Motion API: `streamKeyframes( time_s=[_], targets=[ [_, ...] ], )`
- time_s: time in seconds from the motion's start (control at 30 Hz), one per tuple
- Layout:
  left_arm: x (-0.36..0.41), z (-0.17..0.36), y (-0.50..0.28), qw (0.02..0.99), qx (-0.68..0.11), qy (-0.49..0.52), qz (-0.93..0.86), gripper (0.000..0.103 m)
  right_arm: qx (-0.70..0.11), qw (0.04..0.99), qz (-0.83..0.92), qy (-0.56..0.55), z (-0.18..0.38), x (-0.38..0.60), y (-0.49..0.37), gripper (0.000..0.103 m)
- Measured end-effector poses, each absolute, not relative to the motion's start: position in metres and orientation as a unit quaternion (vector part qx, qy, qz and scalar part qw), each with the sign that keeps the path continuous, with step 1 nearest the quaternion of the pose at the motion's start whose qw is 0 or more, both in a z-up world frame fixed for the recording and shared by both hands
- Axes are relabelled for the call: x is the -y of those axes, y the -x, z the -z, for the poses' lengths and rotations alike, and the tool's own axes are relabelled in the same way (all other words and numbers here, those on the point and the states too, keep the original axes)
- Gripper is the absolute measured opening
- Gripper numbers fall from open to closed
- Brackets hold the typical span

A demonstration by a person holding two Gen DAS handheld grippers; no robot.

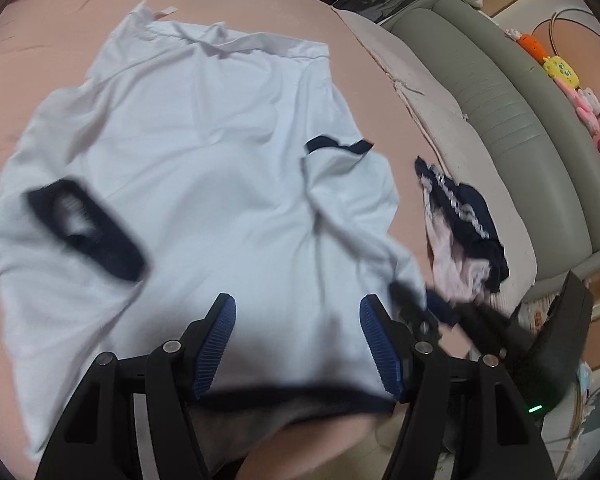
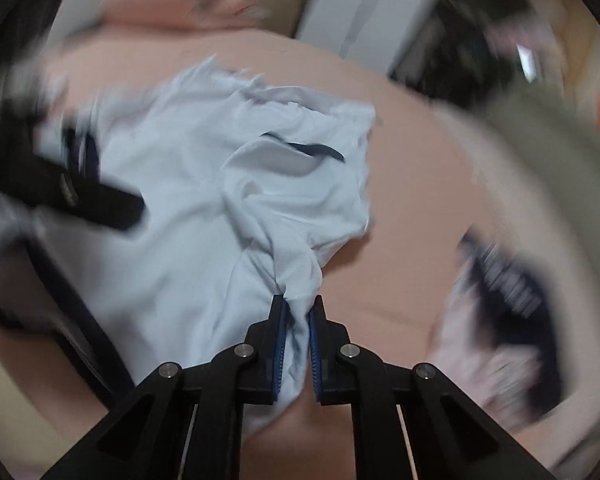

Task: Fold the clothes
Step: 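Open both grippers and release the shirt onto the sheet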

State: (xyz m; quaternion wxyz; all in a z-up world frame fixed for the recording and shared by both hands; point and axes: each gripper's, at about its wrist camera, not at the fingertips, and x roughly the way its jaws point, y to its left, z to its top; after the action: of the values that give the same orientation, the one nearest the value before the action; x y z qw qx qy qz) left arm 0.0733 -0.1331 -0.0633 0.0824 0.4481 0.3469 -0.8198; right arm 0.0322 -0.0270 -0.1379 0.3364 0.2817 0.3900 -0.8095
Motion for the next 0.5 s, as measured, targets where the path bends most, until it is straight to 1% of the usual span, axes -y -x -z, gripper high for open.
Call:
streamKeyframes(
  time_s=[0.1, 0.17, 0.27, 0.37, 0.4, 0.5],
  targets=[
    [0.133, 0.058, -0.096, 0.115, -0.295, -0.464, 0.827, 0.063, -0.555, 0.301, 0.758, -0.163, 0.161, 0.04, -0.071, 0.008],
    [0.133, 0.052, -0.109, 0.151, -0.242, -0.473, 0.834, 0.063, -0.609, 0.29, 0.73, -0.113, 0.173, 0.039, -0.084, 0.008],
    [0.133, 0.047, -0.124, 0.184, -0.17, -0.486, 0.837, 0.063, -0.642, 0.28, 0.708, -0.087, 0.182, 0.033, -0.086, 0.008],
    [0.135, 0.043, -0.138, 0.196, -0.132, -0.484, 0.842, 0.063, -0.673, 0.272, 0.685, -0.063, 0.189, 0.024, -0.085, 0.008],
    [0.136, 0.043, -0.142, 0.197, -0.13, -0.479, 0.846, 0.063, -0.68, 0.273, 0.678, -0.057, 0.19, 0.02, -0.086, 0.008],
    [0.144, 0.045, -0.157, 0.18, -0.165, -0.465, 0.851, 0.063, -0.699, 0.279, 0.657, -0.039, 0.193, 0.009, -0.091, 0.008]
  ],
)
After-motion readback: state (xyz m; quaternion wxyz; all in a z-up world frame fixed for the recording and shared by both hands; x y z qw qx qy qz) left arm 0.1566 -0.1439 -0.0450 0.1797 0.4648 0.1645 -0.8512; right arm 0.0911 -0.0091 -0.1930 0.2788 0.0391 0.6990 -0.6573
